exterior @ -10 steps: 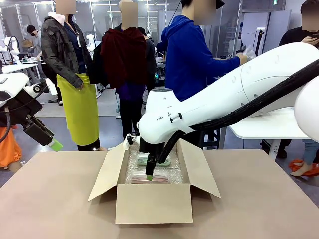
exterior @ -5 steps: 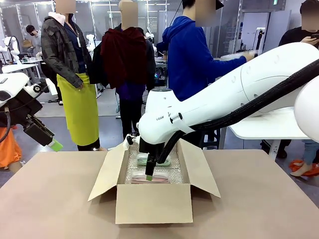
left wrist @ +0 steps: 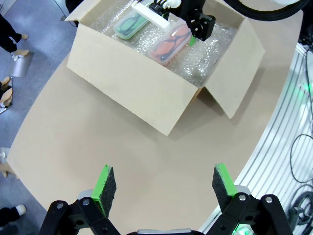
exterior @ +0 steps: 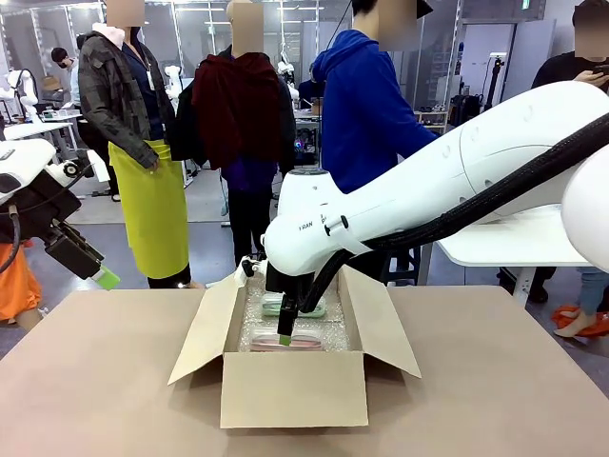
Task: Pack the glasses set securely to prepare it for shipping.
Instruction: Position the Package Box on the left side of the table.
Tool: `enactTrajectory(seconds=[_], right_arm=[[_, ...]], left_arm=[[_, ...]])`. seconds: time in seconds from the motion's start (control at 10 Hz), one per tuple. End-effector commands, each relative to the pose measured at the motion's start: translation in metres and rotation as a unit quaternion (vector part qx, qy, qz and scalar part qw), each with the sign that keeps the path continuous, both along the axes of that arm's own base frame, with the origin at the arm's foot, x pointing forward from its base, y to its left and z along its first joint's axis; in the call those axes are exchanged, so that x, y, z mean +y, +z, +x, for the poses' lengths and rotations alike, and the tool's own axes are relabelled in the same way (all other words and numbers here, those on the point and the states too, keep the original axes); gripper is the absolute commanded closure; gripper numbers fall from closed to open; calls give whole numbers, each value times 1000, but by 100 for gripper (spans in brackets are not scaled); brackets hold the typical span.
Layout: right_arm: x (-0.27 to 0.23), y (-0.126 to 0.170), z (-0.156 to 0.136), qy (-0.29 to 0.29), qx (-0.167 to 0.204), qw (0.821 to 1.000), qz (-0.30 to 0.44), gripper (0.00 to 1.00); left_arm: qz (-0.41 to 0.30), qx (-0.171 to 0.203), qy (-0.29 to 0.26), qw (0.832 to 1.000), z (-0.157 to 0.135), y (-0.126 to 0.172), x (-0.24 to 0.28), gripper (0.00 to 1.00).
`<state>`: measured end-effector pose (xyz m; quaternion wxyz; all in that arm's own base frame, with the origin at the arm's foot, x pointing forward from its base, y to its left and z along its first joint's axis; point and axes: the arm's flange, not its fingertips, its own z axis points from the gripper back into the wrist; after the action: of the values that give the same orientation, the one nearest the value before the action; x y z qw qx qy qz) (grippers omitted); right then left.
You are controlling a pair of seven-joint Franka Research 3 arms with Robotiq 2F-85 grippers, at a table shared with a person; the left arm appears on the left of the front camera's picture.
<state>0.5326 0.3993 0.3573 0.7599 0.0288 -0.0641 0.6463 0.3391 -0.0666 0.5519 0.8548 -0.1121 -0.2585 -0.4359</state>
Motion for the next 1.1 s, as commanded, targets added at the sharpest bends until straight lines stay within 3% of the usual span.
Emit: enactTrajectory(seconds=[0.0,0.2,0.3,0.4,0.6,0.8,0.9,1.0], right_arm=[[0,0,0,0,0,1000,0,0],[-18,55,-22,-55,-43,997,41,0],[-51,95,-43,-113,-78,988,67,0],[-92,118,-62,-157,-86,977,118,0],[-154,142,-106,-246,-112,953,134,0],[-212,159,-155,-330,-133,919,173,0],[-237,161,-180,-375,-139,898,186,0],[-258,161,-205,-413,-143,878,194,0]], left_arm=[[-10,-1,-1,1000,0,2,1,0],[-6,-9,14,1000,3,9,3,0],[-15,23,21,999,11,12,6,0],[-23,24,24,999,14,10,9,0],[-51,48,20,997,20,2,9,0],[-108,88,48,989,40,-17,8,0],[-130,109,78,982,52,-27,11,0],[-158,155,118,968,67,-37,14,0]])
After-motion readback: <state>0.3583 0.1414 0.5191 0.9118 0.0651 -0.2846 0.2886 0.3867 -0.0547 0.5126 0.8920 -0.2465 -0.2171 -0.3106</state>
